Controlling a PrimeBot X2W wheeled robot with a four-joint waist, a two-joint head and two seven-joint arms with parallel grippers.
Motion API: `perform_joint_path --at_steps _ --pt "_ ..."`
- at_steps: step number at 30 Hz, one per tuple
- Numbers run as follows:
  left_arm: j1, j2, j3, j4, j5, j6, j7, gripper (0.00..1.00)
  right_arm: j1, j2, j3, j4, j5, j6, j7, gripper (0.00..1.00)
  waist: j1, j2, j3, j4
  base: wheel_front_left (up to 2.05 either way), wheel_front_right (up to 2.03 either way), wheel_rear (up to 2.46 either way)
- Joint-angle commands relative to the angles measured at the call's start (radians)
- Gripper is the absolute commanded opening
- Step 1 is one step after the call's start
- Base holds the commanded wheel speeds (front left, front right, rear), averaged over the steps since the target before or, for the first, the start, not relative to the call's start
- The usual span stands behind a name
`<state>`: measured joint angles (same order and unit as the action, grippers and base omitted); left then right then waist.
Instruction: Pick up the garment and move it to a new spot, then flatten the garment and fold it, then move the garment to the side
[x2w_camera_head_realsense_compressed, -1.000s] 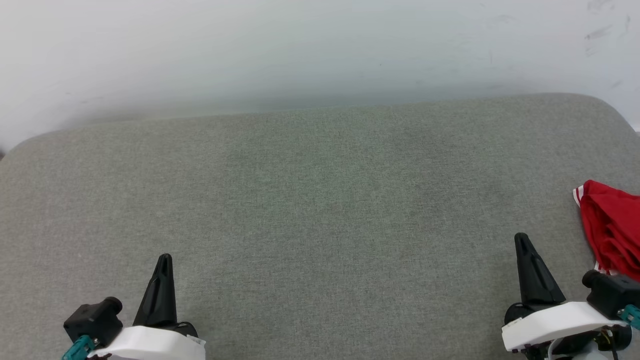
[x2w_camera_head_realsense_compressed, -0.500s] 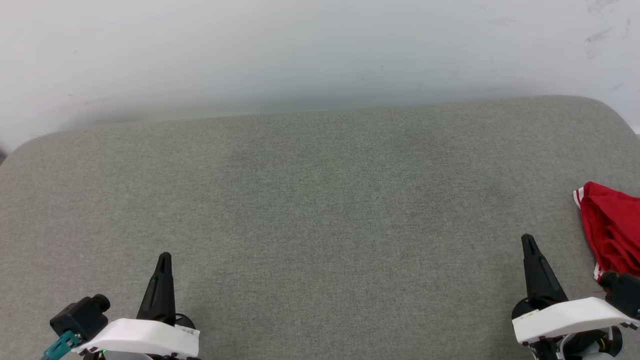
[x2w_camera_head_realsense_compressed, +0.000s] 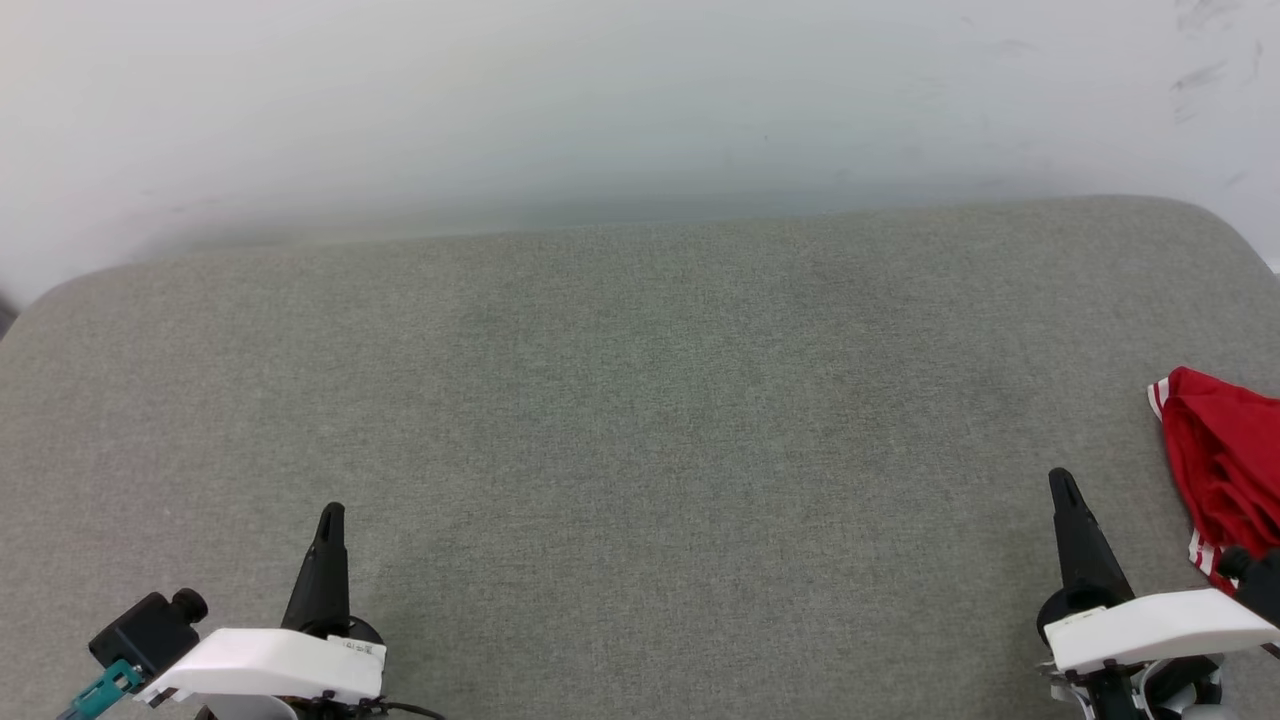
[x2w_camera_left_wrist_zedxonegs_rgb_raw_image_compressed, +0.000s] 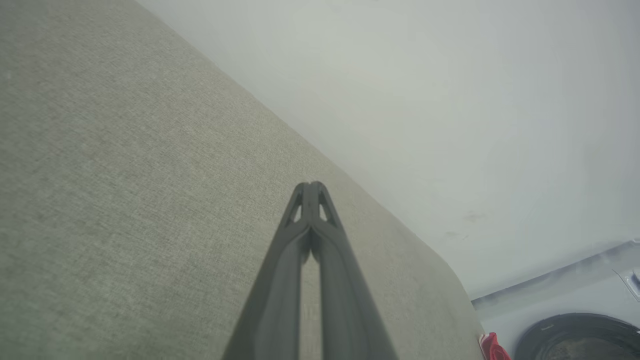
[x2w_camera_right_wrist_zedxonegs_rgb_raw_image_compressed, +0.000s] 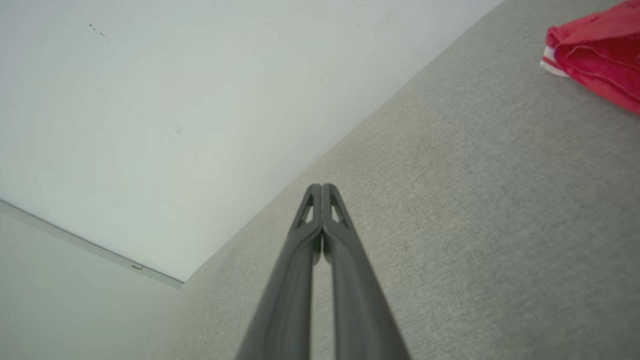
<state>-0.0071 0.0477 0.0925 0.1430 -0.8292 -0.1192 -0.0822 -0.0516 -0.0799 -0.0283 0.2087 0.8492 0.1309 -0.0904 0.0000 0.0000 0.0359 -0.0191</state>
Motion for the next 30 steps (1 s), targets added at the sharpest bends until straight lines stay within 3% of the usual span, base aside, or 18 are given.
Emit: perform_joint_path --at_steps 1,30 --pt "-0.026 0.003 0.003 -0.006 -0.028 -0.004 0.005 0.0 -0.029 0.002 -0.005 -0.008 0.03 0.0 0.005 0.0 0.0 0.0 0.0 0.0 0.0 0.0 0.0" --pt "-0.063 0.003 0.012 0.042 -0.36 -0.008 0.091 0.0 -0.044 0.011 -0.036 0.01 0.357 0.0 0.089 0.0 0.0 0.0 -0.012 0.007 0.0 0.0 0.0"
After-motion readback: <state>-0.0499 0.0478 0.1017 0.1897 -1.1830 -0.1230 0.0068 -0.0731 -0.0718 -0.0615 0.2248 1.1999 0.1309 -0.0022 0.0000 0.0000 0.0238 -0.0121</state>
